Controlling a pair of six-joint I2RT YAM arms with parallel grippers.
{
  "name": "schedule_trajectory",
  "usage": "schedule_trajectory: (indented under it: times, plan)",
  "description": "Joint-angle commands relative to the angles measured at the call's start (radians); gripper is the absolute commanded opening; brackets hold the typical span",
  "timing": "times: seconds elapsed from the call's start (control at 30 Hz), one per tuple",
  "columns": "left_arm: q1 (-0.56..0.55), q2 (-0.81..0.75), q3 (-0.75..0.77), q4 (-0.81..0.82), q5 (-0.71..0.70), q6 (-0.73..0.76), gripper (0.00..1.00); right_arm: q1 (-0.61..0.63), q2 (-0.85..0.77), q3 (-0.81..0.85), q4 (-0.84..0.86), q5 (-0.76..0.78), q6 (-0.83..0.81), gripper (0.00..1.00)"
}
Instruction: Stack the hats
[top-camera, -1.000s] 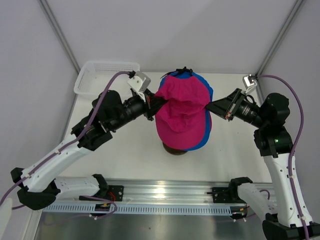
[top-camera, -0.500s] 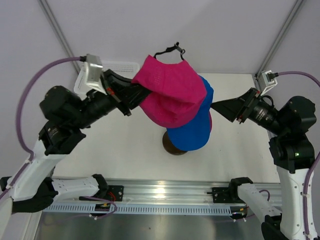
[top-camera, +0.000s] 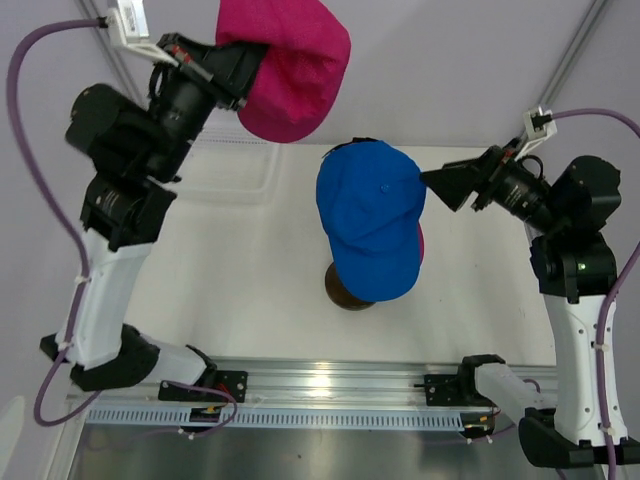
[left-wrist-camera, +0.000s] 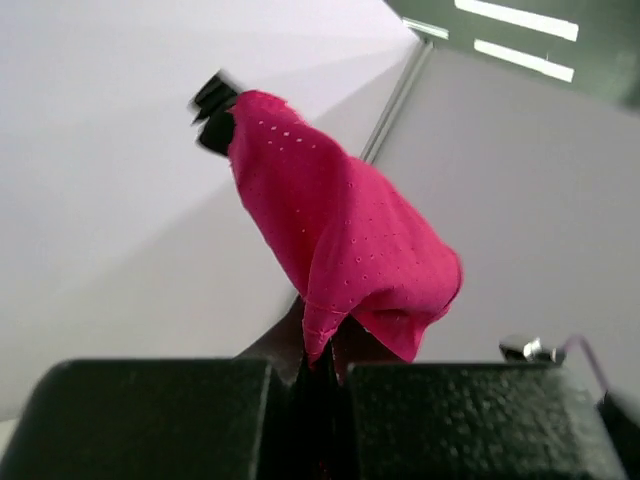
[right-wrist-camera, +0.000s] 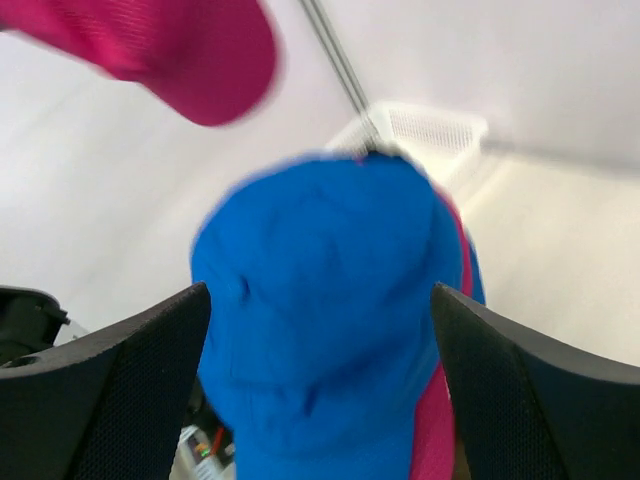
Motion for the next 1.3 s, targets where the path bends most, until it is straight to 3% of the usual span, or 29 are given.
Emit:
schedule_trajectory:
  times: [0.0, 0.17, 0.27, 0.4, 0.47, 0.6, 0.7, 0.9, 1.27]
  plan:
    - [0.014, 0.12, 0.15, 0.015, -0.183, -0.261, 0.01, -0.019, 0.094, 0.058, 0.41, -0.107, -0.005, 0.94]
    - [0.027, 0.181, 0.037, 0.042, -0.326, -0.59, 0.01, -0.054, 0.314, 0.136, 0.749, -0.193, 0.139, 0.94]
    - [0.028, 0.203, -0.07, 0.163, -0.366, -0.809, 0.01, -0.078, 0.474, 0.199, 1.046, -0.227, 0.295, 0.94]
    - [0.025, 0.27, -0.131, 0.306, -0.402, -1.122, 0.01, -0.079, 0.654, 0.288, 1.295, -0.23, 0.607, 0.95]
    - [0.022, 0.316, -0.102, 0.407, -0.433, -1.185, 0.01, -0.079, 0.741, 0.295, 1.464, -0.218, 0.72, 0.95]
    - [-0.003, 0.509, 0.068, 0.488, -0.478, -1.308, 0.01, -0.11, 0.841, 0.311, 1.568, -0.152, 0.889, 0.95]
    - [-0.019, 0.606, 0.213, 0.551, -0.517, -1.308, 0.01, -0.127, 0.887, 0.302, 1.64, -0.123, 0.998, 0.95]
    - [-0.05, 0.746, 0.302, 0.691, -0.596, -1.261, 0.01, -0.13, 0.898, 0.242, 1.734, -0.06, 1.127, 0.96]
    - [-0.067, 0.775, 0.293, 0.814, -0.626, -1.23, 0.01, -0.111, 0.841, 0.086, 1.59, -0.065, 1.006, 0.94]
